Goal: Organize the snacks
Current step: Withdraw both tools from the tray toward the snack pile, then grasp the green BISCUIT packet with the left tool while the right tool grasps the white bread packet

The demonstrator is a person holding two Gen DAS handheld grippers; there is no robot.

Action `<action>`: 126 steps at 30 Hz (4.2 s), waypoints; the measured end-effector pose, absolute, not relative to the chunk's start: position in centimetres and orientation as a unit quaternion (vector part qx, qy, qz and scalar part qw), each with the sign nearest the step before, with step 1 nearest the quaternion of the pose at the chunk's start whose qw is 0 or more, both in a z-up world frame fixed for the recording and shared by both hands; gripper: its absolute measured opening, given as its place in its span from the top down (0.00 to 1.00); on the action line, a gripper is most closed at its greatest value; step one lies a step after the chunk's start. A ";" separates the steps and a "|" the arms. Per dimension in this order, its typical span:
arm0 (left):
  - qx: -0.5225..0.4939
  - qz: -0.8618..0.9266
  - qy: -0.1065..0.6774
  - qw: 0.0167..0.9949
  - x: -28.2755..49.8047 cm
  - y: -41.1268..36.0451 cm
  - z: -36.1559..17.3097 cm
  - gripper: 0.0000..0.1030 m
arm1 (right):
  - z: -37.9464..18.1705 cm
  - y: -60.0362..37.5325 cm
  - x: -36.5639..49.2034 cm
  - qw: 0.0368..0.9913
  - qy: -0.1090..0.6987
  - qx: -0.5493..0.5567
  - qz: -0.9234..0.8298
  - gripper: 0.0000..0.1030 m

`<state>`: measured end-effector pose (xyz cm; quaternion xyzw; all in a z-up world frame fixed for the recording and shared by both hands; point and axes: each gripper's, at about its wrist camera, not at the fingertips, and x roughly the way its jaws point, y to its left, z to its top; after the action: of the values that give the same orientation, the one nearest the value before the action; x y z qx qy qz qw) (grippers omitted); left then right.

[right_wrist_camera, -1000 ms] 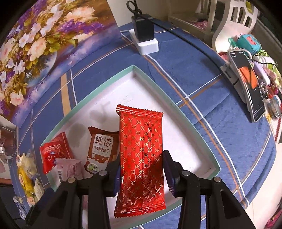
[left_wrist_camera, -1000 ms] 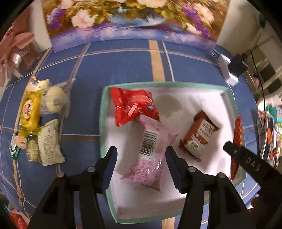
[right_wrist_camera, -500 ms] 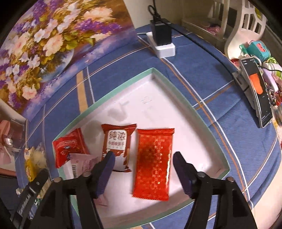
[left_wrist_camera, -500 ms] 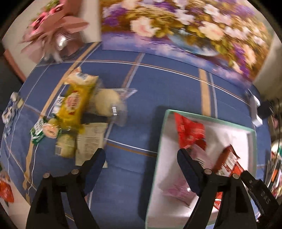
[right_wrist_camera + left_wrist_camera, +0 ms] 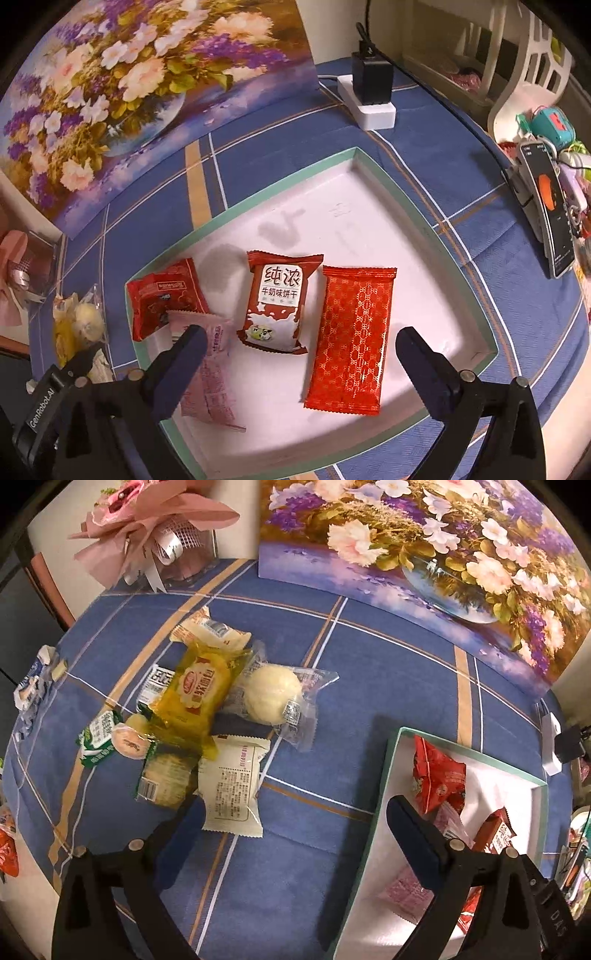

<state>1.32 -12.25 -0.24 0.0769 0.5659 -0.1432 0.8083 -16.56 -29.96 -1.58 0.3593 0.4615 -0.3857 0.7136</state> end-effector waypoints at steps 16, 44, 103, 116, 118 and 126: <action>0.117 -0.165 0.556 0.806 2.3 -11.6 0.1 0.04 | -1.1 -27.8 -14.0 0.725 0.471 0.324 -0.384 0.00; 0.116 -0.172 0.549 0.809 9.5 -1.5 1.3 0.04 | 1.9 -23.7 -9.2 0.765 0.420 0.309 -0.379 0.00; -0.020 0.028 0.642 0.766 17.0 7.4 -10.2 0.18 | -9.3 -10.4 4.5 0.766 0.571 0.177 -0.237 0.00; -0.004 0.021 0.633 0.774 16.3 5.7 -9.5 0.32 | -9.2 -9.8 5.4 0.779 0.562 0.164 -0.225 0.04; -0.009 0.018 0.635 0.772 16.0 5.9 -9.2 0.32 | -8.7 -9.7 5.0 0.783 0.561 0.157 -0.217 0.09; -0.036 0.008 0.643 0.765 15.6 6.6 -9.5 0.32 | -7.8 -8.7 5.2 0.796 0.554 0.144 -0.198 0.37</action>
<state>15.57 6.63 -9.48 -0.0362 0.6429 0.0084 0.7651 5.20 -8.65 -7.75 0.1445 0.5540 -0.1980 0.7956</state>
